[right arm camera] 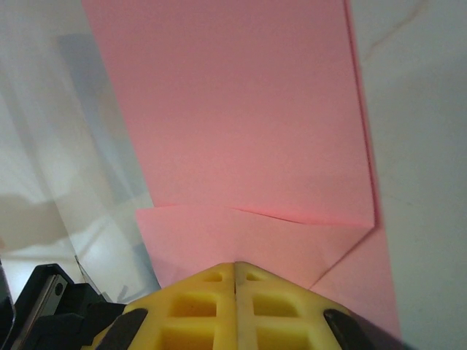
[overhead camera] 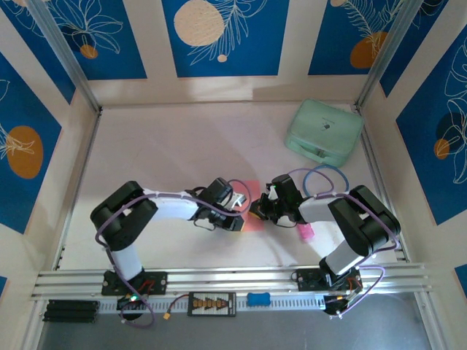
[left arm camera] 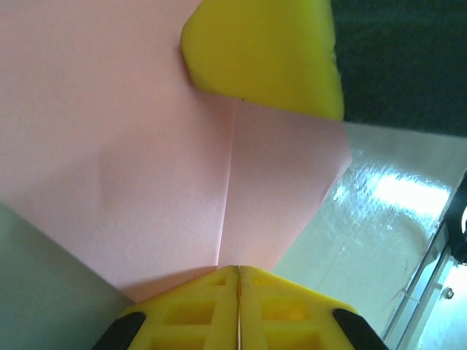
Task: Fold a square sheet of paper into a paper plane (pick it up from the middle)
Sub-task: Fold the triangle a second time at the center of the table.
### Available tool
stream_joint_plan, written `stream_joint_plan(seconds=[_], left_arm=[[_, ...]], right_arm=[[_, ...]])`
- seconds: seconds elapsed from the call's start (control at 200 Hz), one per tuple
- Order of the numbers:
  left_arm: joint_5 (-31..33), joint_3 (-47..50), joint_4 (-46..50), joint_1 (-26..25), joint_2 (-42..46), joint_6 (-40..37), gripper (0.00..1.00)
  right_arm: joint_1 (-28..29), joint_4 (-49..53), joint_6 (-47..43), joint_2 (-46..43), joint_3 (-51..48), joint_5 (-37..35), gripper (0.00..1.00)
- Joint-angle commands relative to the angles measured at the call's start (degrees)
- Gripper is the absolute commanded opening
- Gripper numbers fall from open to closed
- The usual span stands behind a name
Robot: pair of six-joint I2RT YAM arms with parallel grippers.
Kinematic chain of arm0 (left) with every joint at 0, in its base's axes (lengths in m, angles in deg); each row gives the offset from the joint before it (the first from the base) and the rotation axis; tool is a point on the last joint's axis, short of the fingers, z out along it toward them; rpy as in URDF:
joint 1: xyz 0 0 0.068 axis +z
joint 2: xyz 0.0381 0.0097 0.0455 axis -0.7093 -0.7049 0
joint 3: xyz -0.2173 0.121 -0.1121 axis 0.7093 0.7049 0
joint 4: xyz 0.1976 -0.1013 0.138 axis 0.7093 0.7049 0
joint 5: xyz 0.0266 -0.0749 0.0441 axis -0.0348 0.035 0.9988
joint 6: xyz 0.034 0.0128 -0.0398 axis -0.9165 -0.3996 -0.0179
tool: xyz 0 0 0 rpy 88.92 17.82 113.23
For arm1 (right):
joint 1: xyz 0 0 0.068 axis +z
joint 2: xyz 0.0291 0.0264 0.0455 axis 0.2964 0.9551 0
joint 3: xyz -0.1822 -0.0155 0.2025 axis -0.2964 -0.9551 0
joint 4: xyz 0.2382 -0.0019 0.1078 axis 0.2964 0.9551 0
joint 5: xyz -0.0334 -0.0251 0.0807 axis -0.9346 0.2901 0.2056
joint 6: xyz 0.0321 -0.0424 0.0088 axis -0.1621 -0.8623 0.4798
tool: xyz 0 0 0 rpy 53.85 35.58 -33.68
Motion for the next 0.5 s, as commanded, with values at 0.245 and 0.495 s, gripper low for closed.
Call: stream_joint_plan(seconds=[0.245,0.495], left_arm=[[-1.8,3.5,6.0,-0.5,4.6,0.1,0.1],[2.6,0.2,2.8,0.0,8.9,1.4,0.07]], right_arm=[[-0.8,7.4,-0.8,2.0,-1.0,-2.9,0.0],[-0.5,7.2,-0.7,1.9,-0.8,-2.9,0.0]])
